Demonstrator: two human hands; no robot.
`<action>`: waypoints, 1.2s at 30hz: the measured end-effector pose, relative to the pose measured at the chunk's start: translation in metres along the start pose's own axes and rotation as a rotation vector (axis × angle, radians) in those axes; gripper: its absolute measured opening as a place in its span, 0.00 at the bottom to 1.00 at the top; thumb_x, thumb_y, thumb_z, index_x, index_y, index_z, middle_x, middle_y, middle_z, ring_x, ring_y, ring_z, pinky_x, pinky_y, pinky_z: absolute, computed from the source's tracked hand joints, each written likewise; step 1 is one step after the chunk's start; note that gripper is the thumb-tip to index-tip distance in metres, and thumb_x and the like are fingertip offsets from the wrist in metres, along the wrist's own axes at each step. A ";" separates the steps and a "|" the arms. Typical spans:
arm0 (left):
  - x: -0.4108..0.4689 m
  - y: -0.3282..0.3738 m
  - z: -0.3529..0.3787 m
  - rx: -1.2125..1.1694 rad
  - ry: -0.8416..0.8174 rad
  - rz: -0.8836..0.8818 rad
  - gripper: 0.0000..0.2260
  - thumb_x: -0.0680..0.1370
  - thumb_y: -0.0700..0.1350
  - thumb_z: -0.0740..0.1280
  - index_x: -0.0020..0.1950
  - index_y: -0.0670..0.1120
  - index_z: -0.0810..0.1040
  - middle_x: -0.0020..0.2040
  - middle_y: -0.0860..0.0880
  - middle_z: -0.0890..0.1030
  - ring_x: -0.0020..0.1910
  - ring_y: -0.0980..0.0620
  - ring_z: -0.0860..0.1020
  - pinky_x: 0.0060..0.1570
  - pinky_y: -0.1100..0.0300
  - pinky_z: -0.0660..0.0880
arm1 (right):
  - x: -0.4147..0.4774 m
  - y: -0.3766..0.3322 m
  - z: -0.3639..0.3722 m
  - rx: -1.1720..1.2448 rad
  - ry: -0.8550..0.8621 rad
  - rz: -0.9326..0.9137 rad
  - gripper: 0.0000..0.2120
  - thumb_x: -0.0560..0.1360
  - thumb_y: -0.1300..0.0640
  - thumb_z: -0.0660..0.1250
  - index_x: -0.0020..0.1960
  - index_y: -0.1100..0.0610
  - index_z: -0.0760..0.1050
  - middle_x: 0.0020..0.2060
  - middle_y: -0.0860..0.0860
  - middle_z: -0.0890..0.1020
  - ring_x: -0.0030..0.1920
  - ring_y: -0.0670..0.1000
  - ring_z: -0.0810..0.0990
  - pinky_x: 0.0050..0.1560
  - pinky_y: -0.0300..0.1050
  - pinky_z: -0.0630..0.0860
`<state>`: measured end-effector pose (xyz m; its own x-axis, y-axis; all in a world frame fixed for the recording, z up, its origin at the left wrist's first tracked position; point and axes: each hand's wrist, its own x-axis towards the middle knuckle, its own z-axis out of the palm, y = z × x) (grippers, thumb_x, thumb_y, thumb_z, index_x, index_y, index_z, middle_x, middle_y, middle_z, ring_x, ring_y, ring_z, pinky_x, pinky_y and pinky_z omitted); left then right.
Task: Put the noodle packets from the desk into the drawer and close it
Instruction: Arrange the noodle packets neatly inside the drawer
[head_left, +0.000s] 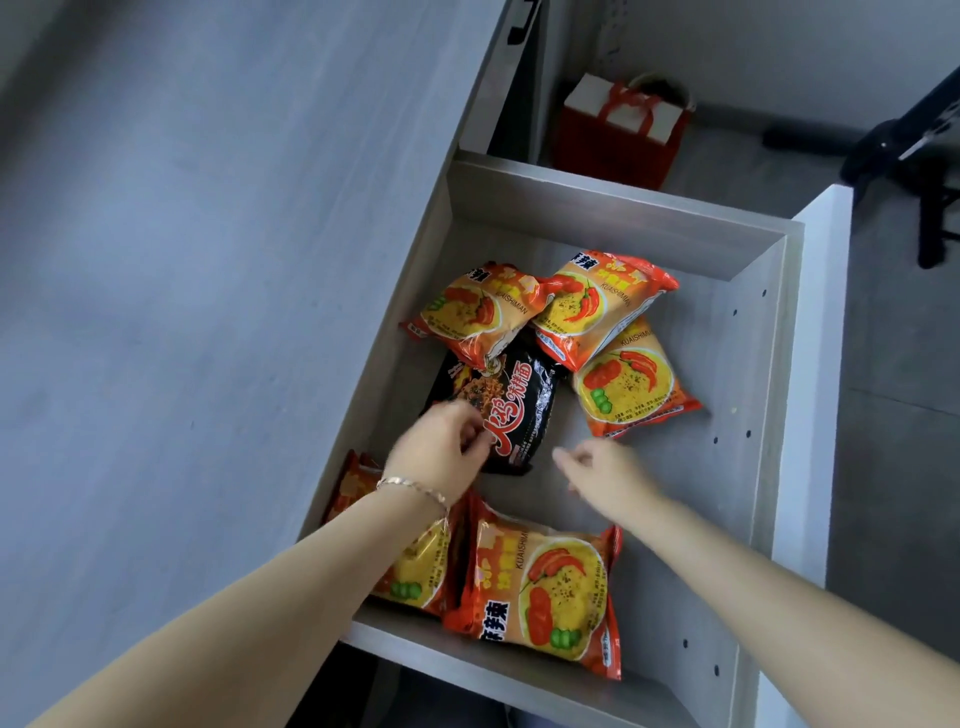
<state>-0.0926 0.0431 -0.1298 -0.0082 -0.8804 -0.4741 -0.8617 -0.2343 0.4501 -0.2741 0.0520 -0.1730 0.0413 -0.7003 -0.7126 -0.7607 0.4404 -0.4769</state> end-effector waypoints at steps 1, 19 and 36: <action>0.007 0.003 -0.006 -0.069 0.123 -0.070 0.13 0.77 0.51 0.64 0.57 0.46 0.75 0.51 0.48 0.78 0.45 0.52 0.76 0.44 0.59 0.75 | 0.008 -0.009 -0.004 0.076 0.111 0.032 0.16 0.76 0.44 0.59 0.48 0.57 0.75 0.48 0.57 0.83 0.51 0.57 0.80 0.45 0.45 0.74; 0.047 0.028 -0.020 -1.303 0.281 -0.701 0.10 0.79 0.39 0.59 0.59 0.40 0.73 0.55 0.41 0.74 0.47 0.39 0.78 0.26 0.58 0.81 | 0.050 -0.003 -0.055 0.275 0.578 0.345 0.08 0.73 0.63 0.59 0.49 0.61 0.73 0.57 0.65 0.77 0.51 0.64 0.77 0.52 0.51 0.75; -0.017 -0.004 -0.031 -0.379 0.027 -0.468 0.02 0.76 0.43 0.61 0.44 0.46 0.71 0.37 0.49 0.75 0.34 0.52 0.73 0.34 0.59 0.69 | 0.050 -0.094 -0.026 0.428 -0.071 -0.084 0.30 0.67 0.63 0.73 0.67 0.57 0.67 0.59 0.56 0.78 0.58 0.57 0.78 0.61 0.56 0.75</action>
<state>-0.0739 0.0462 -0.1003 0.3452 -0.6575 -0.6697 -0.5297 -0.7256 0.4393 -0.2170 -0.0389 -0.1506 0.1470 -0.7098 -0.6889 -0.4164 0.5873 -0.6940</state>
